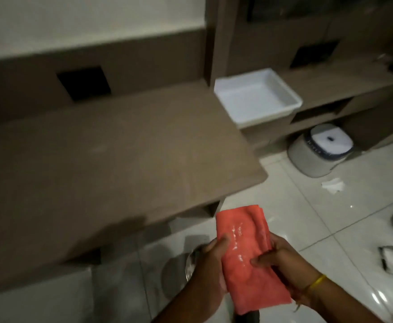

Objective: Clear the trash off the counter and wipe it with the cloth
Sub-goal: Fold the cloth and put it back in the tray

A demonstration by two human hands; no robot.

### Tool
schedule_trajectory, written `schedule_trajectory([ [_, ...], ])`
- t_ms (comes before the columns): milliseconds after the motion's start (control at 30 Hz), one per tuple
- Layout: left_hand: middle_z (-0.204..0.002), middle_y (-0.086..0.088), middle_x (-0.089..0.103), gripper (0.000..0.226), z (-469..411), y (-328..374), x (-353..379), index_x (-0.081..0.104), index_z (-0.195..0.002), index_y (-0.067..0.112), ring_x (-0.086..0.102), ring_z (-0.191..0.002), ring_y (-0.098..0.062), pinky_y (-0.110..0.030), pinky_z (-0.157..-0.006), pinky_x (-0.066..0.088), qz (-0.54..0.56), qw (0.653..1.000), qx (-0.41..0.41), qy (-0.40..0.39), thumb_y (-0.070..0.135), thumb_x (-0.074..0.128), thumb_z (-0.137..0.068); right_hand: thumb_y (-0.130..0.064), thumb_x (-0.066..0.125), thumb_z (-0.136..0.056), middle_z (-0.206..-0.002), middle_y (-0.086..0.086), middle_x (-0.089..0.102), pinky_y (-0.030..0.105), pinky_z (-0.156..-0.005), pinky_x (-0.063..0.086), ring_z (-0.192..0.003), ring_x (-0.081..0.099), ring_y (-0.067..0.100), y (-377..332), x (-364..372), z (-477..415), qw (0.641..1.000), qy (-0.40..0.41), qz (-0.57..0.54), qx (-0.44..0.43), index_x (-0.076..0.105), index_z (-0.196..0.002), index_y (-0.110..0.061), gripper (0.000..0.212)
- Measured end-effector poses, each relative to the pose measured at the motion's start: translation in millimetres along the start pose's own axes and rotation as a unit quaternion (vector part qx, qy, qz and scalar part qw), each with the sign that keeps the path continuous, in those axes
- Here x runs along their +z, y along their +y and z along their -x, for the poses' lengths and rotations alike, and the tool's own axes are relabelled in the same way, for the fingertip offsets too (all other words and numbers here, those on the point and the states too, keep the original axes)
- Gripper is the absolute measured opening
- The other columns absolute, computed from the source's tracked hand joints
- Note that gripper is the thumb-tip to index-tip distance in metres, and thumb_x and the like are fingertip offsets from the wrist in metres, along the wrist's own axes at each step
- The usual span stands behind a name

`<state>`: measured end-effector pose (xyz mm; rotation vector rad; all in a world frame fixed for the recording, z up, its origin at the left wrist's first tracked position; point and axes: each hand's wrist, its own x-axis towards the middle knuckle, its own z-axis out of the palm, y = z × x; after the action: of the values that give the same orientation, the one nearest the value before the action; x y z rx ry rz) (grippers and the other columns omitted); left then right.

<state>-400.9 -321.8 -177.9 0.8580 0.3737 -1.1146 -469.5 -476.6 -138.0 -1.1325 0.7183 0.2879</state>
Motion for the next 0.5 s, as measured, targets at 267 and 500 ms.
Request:
schedule_trajectory([
  [267,-0.115,-0.019,0.080,0.026,21,138,150,0.065,-0.131,0.010,0.078,-0.098,-0.030,-0.054,-0.093,0.062,-0.169,0.979,0.115,-0.010,0.017,0.054,-0.109,0.000,0.065,-0.065,-0.112,0.015,0.078,0.045,-0.084,0.062,-0.103,0.074,0.036,-203,3,57,0.975,0.065,0.159,-0.142,0.067,-0.121,-0.013,0.058],
  [500,-0.117,-0.008,0.081,0.038,-81,213,247,0.068,-0.127,0.032,0.081,-0.100,-0.032,-0.061,-0.087,0.065,-0.188,0.968,0.154,0.067,0.034,0.065,-0.090,0.006,0.072,-0.085,-0.110,0.004,0.076,0.022,-0.071,0.060,-0.098,0.074,0.017,-336,-63,-25,0.936,0.093,0.277,-0.197,0.066,-0.121,-0.021,0.046],
])
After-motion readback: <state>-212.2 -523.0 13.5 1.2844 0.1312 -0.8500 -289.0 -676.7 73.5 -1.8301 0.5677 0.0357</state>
